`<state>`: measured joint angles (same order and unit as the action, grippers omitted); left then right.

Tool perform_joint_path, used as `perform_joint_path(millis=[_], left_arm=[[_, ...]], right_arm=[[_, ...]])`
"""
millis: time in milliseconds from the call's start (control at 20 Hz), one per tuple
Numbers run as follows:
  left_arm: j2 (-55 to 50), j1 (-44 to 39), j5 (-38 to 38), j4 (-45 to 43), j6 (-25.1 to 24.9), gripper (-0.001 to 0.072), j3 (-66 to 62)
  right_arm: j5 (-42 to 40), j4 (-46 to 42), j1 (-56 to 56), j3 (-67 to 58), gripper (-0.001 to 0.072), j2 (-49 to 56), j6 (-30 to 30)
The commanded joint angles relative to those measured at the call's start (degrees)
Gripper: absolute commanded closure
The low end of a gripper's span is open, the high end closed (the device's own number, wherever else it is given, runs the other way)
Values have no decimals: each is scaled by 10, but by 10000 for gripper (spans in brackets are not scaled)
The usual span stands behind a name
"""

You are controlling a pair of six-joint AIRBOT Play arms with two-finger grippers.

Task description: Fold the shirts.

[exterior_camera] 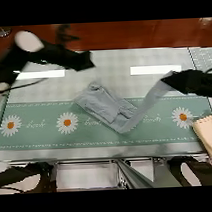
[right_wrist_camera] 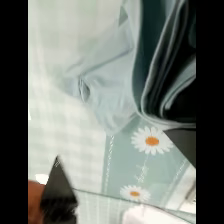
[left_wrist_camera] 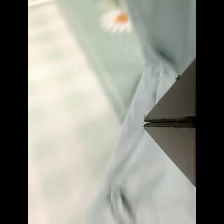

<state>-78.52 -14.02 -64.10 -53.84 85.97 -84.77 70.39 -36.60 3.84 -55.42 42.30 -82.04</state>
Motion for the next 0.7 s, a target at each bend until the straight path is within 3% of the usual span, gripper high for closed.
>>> perform_joint_path(millis=[0, 150, 350, 650], left_arm=[[121, 141, -51, -64, -13, 686, 24], [254, 198, -44, -45, -14, 686, 89], [406, 179, 2, -40, -1, 686, 219], [475, 179, 0, -20, 3, 686, 377]], right_arm=[[-128, -3, -168, -42, 685, 115, 6], [-187, -11, -282, -148, 685, 278, 4], [-171, -19, -330, -295, 684, 476, 2], [-169, -47, -333, -408, 684, 599, -34]])
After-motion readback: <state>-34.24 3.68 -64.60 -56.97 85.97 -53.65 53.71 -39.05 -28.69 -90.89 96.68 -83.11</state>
